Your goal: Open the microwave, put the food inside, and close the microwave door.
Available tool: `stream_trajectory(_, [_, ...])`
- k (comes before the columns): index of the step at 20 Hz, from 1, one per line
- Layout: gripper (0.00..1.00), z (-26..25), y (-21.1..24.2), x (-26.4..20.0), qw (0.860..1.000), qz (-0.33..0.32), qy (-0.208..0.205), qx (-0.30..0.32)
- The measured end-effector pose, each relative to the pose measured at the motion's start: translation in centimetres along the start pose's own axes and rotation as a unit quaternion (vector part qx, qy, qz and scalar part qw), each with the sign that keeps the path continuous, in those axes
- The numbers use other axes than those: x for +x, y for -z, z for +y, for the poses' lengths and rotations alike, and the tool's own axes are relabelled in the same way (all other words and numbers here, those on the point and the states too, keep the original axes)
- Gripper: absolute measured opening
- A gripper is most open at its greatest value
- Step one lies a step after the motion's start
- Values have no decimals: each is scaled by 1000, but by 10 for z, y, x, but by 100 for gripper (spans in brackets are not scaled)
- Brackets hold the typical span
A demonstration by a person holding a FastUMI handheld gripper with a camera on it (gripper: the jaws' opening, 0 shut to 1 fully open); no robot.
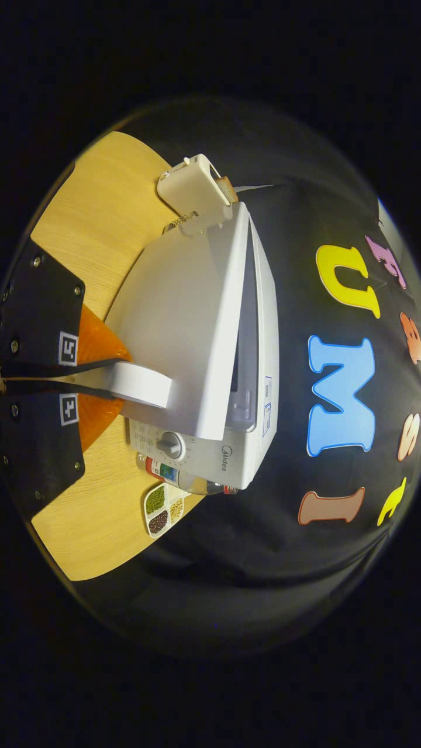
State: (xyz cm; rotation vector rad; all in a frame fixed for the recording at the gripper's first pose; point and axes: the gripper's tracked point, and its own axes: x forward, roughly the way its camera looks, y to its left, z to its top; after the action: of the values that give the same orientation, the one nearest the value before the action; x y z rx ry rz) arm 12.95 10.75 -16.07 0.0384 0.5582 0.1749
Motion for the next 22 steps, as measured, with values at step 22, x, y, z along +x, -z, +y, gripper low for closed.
stream_trajectory(22, [13, 129, 59, -105, 998, 10, -56, -25])
